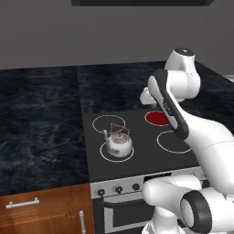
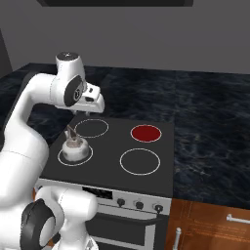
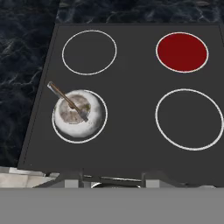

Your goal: Turn off the rear right burner of the stove.

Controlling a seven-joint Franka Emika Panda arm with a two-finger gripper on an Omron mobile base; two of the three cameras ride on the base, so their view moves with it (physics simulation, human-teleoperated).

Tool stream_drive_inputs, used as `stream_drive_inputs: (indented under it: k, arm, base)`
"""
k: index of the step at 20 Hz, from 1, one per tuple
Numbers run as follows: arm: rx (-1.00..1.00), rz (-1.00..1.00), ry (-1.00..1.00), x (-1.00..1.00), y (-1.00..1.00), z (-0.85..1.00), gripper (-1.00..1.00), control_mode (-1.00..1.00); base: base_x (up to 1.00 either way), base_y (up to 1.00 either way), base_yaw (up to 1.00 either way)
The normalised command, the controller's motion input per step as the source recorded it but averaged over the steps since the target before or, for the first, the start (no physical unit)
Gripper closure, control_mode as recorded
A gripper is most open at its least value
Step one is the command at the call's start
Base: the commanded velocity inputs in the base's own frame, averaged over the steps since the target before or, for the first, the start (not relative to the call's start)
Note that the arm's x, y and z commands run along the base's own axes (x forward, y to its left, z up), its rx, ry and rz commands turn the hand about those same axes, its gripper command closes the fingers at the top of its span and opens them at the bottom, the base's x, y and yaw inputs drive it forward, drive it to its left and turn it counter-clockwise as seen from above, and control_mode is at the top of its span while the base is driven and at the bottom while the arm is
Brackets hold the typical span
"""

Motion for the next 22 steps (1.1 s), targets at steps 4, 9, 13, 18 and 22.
stream_drive_inputs:
  k: [4,9,13,18,22]
  arm:
    - [0.0,0.0,0.0,-0.18,-0.02,-0.01,-1.0,-1.0]
    - [0.0,0.0,-0.04,-0.61,-0.28,-0.14,-1.0,-1.0]
    - [-0.02,0.0,-0.01,-0.48,-0.5,-0.21,-1.0,-1.0]
    - [-0.05,0.11,0.0,-0.42,-0.72,-0.17,-1.0,-1.0]
    - [-0.06,0.2,0.0,-0.32,-0.69,-0.16,-1.0,-1.0]
  base:
    - [0.0,0.0,0.0]
    - [0.0,0.0,0.0]
    - [0.0,0.0,0.0]
    - [0.0,0.0,0.0]
    - [0.0,0.0,0.0]
